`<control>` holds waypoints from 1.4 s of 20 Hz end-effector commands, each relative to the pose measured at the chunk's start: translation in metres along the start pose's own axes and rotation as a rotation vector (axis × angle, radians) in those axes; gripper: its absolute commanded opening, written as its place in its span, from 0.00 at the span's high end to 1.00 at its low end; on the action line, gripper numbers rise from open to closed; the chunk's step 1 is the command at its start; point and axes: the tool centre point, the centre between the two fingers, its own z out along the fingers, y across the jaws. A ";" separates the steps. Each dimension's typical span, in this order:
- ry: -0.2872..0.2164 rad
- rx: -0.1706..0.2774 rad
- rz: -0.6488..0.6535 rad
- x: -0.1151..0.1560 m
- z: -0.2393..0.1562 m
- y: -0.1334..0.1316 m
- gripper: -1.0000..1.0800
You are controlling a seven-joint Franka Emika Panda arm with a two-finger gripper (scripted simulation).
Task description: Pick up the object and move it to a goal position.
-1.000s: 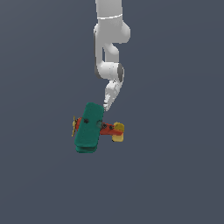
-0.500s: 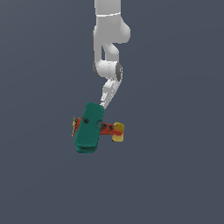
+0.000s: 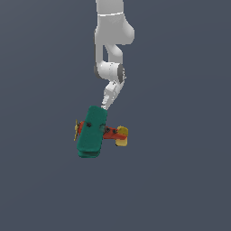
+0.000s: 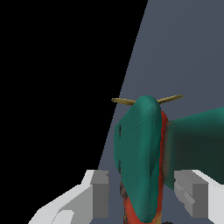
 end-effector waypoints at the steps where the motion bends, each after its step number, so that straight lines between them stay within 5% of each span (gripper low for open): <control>1: 0.005 -0.010 -0.016 0.005 -0.001 0.004 0.38; 28: 0.014 -0.027 -0.041 0.013 0.032 0.008 0.38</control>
